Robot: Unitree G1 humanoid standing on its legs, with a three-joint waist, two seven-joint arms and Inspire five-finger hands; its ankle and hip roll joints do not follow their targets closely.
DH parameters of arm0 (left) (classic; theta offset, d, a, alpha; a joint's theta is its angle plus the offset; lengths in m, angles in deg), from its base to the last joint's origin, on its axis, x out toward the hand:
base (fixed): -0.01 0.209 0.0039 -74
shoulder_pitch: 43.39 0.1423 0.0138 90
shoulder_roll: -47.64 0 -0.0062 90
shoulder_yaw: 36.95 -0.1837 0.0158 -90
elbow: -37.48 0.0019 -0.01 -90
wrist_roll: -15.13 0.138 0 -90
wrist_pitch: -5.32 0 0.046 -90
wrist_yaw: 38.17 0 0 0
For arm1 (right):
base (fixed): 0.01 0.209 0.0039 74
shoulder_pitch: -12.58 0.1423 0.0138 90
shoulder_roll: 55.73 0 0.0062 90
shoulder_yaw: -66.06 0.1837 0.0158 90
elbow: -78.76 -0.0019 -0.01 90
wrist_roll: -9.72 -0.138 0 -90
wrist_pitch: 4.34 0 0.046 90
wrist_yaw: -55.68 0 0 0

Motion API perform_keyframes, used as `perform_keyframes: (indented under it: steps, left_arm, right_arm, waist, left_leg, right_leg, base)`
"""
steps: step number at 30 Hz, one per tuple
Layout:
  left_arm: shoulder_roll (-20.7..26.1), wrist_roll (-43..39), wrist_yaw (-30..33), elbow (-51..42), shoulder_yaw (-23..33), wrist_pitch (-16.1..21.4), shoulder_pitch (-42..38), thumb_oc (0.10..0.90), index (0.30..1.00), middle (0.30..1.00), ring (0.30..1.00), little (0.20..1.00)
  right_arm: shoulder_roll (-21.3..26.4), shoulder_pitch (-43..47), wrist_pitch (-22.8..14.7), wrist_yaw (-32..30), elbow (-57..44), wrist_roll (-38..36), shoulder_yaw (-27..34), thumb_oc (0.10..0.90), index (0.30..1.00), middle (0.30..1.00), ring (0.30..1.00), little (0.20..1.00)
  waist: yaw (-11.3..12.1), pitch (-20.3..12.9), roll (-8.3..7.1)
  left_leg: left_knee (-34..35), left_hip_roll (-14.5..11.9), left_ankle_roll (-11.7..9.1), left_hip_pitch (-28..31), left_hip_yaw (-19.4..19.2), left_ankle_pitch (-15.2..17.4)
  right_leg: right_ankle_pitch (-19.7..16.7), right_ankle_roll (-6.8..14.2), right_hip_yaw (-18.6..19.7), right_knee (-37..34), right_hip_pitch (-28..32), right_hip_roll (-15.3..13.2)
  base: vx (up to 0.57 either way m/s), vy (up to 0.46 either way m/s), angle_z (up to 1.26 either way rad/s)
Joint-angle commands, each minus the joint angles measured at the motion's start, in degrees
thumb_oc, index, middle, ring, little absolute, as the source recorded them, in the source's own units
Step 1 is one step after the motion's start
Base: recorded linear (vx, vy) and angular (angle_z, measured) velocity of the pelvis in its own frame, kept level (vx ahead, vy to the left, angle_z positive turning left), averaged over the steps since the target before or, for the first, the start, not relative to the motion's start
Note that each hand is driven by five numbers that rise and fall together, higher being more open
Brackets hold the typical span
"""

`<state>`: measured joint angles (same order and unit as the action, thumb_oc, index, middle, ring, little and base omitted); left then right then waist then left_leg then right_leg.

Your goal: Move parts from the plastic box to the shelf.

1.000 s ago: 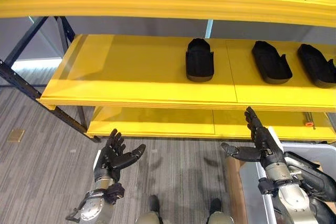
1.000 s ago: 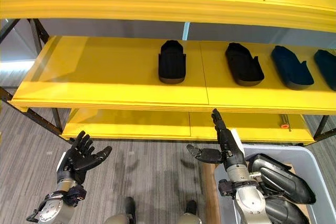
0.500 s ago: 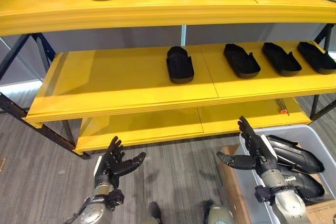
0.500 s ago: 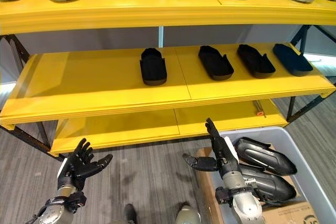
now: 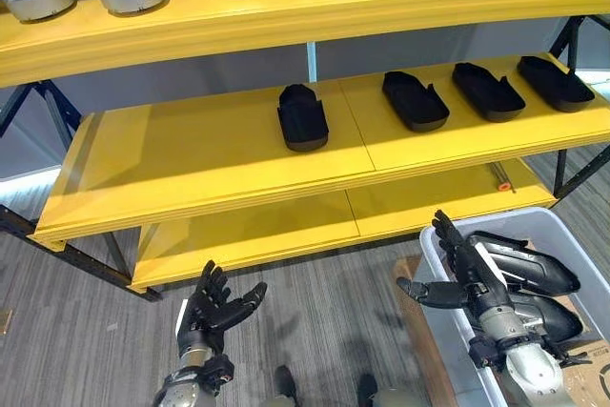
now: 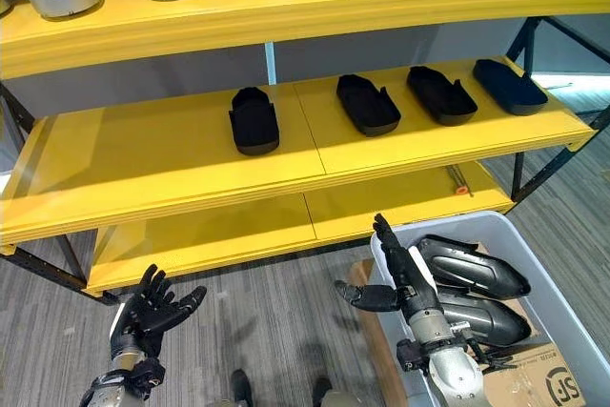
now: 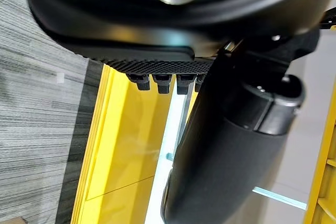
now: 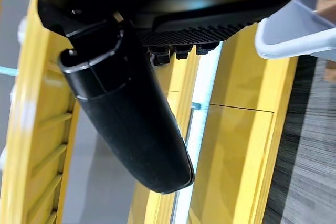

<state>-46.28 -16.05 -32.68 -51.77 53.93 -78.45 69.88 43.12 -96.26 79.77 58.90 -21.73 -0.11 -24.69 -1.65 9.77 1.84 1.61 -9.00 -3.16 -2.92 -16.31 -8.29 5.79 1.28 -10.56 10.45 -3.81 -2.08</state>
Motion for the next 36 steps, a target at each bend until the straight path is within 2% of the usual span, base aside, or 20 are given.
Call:
perform_keyframes:
  steps: [1,3,4,7,9,10,11,12,13,14,17,19,21,25,31,36]
  left_arm:
    - [2.14,-0.26,-2.74,-4.08,0.75,4.31,-3.27,0.9,1.0,1.0,1.0,1.0]
    - [1.87,-0.19,-2.94,-3.85,0.37,4.16,-3.14,0.9,1.0,1.0,1.0,1.0]
    - [1.72,-0.24,-3.0,-3.8,0.27,4.11,-2.99,0.9,1.0,1.0,1.0,1.0]
    - [1.22,-0.07,-3.5,-3.63,-0.11,4.15,-2.55,0.9,1.0,1.0,1.0,1.0]
    - [0.68,0.05,-3.71,-3.27,-0.23,4.12,-2.05,0.9,1.0,1.0,1.0,1.0]
    - [0.71,0.23,-3.68,-3.06,-0.32,4.15,-2.18,0.9,1.0,1.0,1.0,1.0]
    - [0.71,0.3,-3.71,-2.95,-0.36,4.19,-2.45,0.9,1.0,1.0,1.0,1.0]
    - [0.95,0.46,-3.85,-3.15,-0.29,4.29,-2.58,0.9,1.0,1.0,1.0,1.0]
    - [1.07,0.55,-3.84,-3.33,-0.28,4.34,-2.67,0.9,1.0,1.0,1.0,1.0]
    - [1.08,0.51,-3.78,-3.82,-0.23,4.42,-2.94,0.9,1.0,1.0,1.0,1.0]
    - [0.43,-0.08,-3.57,-4.04,-0.13,4.32,-3.35,0.9,1.0,1.0,1.0,1.0]
    - [0.11,-0.34,-3.82,-4.24,-0.42,4.21,-3.39,0.9,1.0,1.0,1.0,1.0]
    - [0.34,-0.44,-4.11,-4.16,-0.86,4.23,-3.34,0.9,1.0,1.0,1.0,1.0]
    - [1.32,-0.48,-4.46,-4.16,-1.63,4.1,-3.65,0.9,1.0,1.0,1.0,1.0]
    - [2.94,0.99,-5.0,-4.21,-2.09,3.8,-3.72,0.9,1.0,1.0,1.0,1.0]
    - [4.27,2.71,-4.32,-3.32,-2.49,3.93,-5.11,0.9,1.0,1.0,1.0,1.0]
  right_arm:
    - [-0.18,4.93,-6.35,-0.6,-5.92,-3.94,4.32,0.9,1.0,1.0,1.0,1.0]
    - [0.06,4.74,-6.57,-0.42,-6.27,-4.17,4.51,0.9,1.0,1.0,1.0,1.0]
    - [0.1,4.48,-6.73,-0.27,-6.46,-4.33,4.67,0.9,1.0,1.0,1.0,1.0]
    - [0.62,4.02,-7.01,0.07,-6.92,-4.47,4.96,0.9,1.0,1.0,1.0,1.0]
    - [1.09,3.44,-6.96,0.21,-6.88,-4.1,5.14,0.9,1.0,1.0,1.0,1.0]
    - [1.29,3.44,-6.96,0.2,-6.75,-3.9,5.18,0.9,1.0,1.0,1.0,1.0]
    - [1.64,3.66,-6.9,0.16,-6.58,-3.55,5.22,0.9,1.0,1.0,1.0,1.0]
    - [1.77,4.15,-6.93,0.34,-6.36,-3.79,5.08,0.9,1.0,1.0,1.0,1.0]
    - [1.75,4.43,-6.92,0.55,-6.17,-4.27,4.87,0.9,1.0,1.0,1.0,1.0]
    - [1.72,5.0,-6.95,0.73,-5.6,-4.94,4.64,0.9,1.0,1.0,1.0,1.0]
    - [1.01,5.99,-6.9,0.9,-4.6,-5.72,4.01,0.9,1.0,1.0,1.0,1.0]
    - [0.52,5.97,-6.78,1.16,-4.96,-6.24,4.26,0.9,1.0,1.0,1.0,1.0]
    - [0.1,4.96,-6.67,1.15,-5.38,-6.0,5.01,0.9,1.0,1.0,1.0,1.0]
    - [-1.35,5.09,-6.42,0.23,-4.7,-4.92,5.33,0.9,1.0,1.0,1.0,1.0]
    - [-1.91,4.27,-6.07,0.43,-4.81,-3.73,5.7,0.9,1.0,1.0,1.0,1.0]
    - [-3.05,2.93,-6.14,0.26,-4.88,-2.45,6.41,0.9,1.0,1.0,1.0,1.0]
  waist:
    - [-0.7,-0.99,-2.99]
    - [-0.8,-0.78,-2.67]
    - [-0.94,-0.82,-2.66]
    - [-1.34,-0.1,-2.27]
    - [-1.23,0.46,-2.22]
    - [-1.12,0.88,-2.19]
    - [-1.0,1.19,-2.5]
    - [-0.87,1.35,-3.44]
    - [-0.77,1.32,-3.86]
    - [-0.63,1.48,-4.33]
    - [-1.23,0.45,-3.74]
    - [-2.63,-0.9,-2.7]
    - [-3.32,-2.36,-1.9]
    - [-4.25,-3.24,-0.72]
    - [-5.03,-2.41,-0.97]
    - [-6.58,-0.29,-2.15]
  left_leg:
    - [0.26,-0.39,-1.75,-2.01,0.52,-2.35]
    - [-0.05,-1.46,-2.41,-2.08,0.44,-3.45]
    - [-0.36,-1.76,-3.33,-1.78,0.93,-2.93]
    - [-2.94,-3.24,-4.21,-2.75,1.0,-3.46]
    - [-5.25,-3.14,-4.3,-3.39,2.29,-3.1]
    - [-6.57,-2.87,-3.53,-4.4,2.91,-3.87]
    - [-8.63,-2.11,-3.29,-4.64,4.35,-2.9]
    - [-13.63,-0.29,-1.83,-4.48,7.37,1.83]
    - [-15.32,0.93,-1.01,-4.09,9.29,4.32]
    - [-20.5,3.52,-0.44,-3.95,12.3,7.02]
    - [-18.16,5.23,0.59,-0.89,13.98,10.73]
    - [-11.66,5.11,1.05,1.98,13.3,11.83]
    - [-5.13,5.73,1.15,4.94,12.44,11.07]
    - [3.0,7.57,1.89,7.43,11.16,9.28]
    - [3.39,9.12,3.29,7.06,9.4,9.64]
    - [3.39,10.52,5.04,6.23,6.61,10.2]
  right_leg:
    - [-3.13,1.78,-0.51,-15.19,10.12,0.72]
    - [-2.82,1.21,-0.82,-15.45,10.56,1.42]
    - [-1.85,1.11,-0.62,-15.45,11.24,1.56]
    - [-1.12,0.18,-1.15,-15.45,11.83,2.29]
    - [-0.9,-0.25,-1.45,-15.45,12.34,2.2]
    - [-1.83,-0.62,-1.81,-15.45,11.71,2.09]
    - [-2.18,-0.64,-1.71,-15.45,11.53,1.65]
    - [-3.26,-0.53,-1.29,-15.45,10.86,0.45]
    - [-3.83,-0.41,-0.81,-15.45,10.41,-0.06]
    - [-4.59,-0.45,0.4,-15.27,9.57,-0.47]
    - [-4.85,0.1,1.11,-15.09,8.47,-0.14]
    - [-5.27,0.92,1.23,-14.8,7.35,-0.14]
    - [-6.21,1.75,1.43,-14.82,6.41,-0.53]
    - [-8.13,3.47,1.53,-13.71,3.21,-2.21]
    - [-9.33,5.13,2.89,-11.2,0.31,-4.23]
    - [-11.68,7.37,6.24,-7.62,-4.93,-5.63]
  base:
    - [-0.03,-0.106,0.19]
    - [-0.01,-0.149,0.21]
    - [0.03,-0.147,0.15]
    - [-0.03,-0.126,0.2]
    - [-0.06,-0.076,0.16]
    - [-0.13,-0.041,0.19]
    - [-0.19,-0.028,0.15]
    - [-0.13,-0.019,0.04]
    - [-0.16,-0.001,-0.16]
    - [-0.1,0.03,-0.21]
    - [-0.04,0.082,-0.29]
    - [0.03,0.173,-0.07]
    - [0.02,0.205,-0.07]
    - [-0.06,0.218,-0.04]
    - [-0.07,0.198,-0.14]
    - [-0.13,0.183,-0.39]
